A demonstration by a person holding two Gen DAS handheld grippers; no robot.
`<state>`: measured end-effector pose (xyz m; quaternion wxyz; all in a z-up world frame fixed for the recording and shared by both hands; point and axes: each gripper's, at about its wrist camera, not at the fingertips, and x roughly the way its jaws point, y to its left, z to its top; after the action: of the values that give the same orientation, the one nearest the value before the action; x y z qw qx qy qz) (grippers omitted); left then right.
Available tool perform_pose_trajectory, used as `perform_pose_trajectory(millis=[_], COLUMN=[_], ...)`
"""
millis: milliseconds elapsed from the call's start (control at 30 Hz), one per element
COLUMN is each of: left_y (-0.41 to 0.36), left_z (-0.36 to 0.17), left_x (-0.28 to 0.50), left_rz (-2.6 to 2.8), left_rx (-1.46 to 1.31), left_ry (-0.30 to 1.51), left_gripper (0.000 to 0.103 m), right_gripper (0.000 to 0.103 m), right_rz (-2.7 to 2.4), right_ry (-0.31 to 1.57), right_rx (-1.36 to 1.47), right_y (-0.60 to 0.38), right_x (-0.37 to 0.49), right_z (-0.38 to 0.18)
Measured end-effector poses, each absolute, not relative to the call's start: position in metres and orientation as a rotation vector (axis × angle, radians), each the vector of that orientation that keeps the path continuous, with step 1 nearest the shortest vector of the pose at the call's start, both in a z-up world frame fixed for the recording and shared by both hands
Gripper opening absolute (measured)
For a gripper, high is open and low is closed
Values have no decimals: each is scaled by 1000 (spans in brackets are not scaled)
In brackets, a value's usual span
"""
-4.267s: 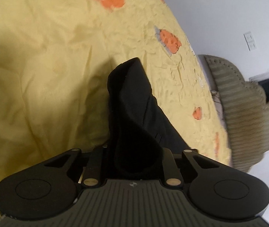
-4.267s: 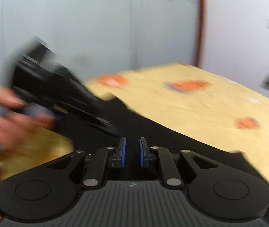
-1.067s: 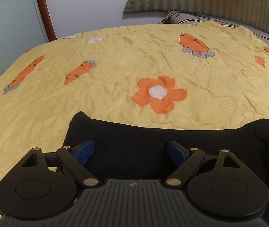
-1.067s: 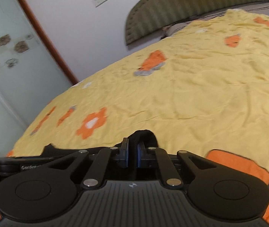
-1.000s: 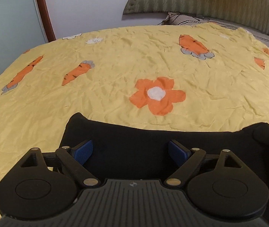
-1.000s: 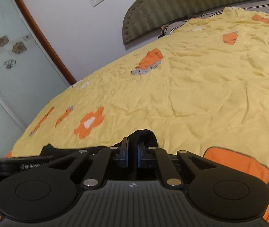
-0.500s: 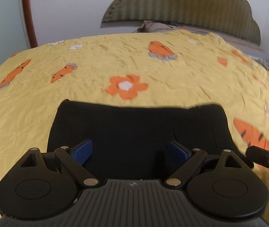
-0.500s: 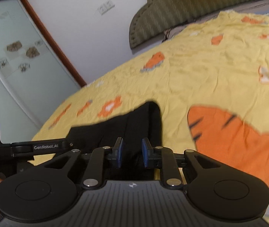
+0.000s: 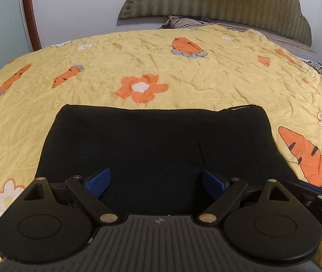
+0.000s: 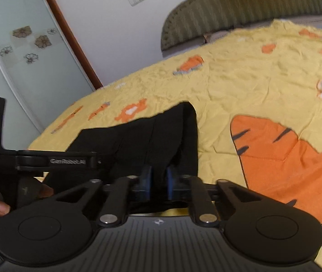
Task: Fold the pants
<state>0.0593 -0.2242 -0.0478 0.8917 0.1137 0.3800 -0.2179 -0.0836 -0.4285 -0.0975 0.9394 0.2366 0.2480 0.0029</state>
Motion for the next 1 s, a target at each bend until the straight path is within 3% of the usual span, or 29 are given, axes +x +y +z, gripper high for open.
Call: perform_pose_trajectory(millis=[167, 267, 333, 433, 700, 1000], left_y=[-228, -222, -213, -195, -172, -142], left_z=[-51, -47, -41, -32, -45, -36], left_x=[58, 63, 68, 84, 148, 133], left_rz=[-470, -482, -468, -409, -253, -334], left_rx=[234, 228, 206, 161, 149, 61], left_ry=[804, 817, 822, 807, 906, 965], left_gripper=[91, 91, 91, 92, 95, 94], right_gripper=[8, 19, 21, 21, 20, 20], right_rz=[-38, -36, -114, -68, -4, 46], right_ry=[539, 555, 523, 467, 677, 650], right_rx=[441, 460, 410, 329, 144, 61], right_y=[-428, -432, -433, -434, -428, -393], right_x=[-85, -85, -86, -67, 51, 34], right_z=[-101, -96, -79, -57, -82, -71])
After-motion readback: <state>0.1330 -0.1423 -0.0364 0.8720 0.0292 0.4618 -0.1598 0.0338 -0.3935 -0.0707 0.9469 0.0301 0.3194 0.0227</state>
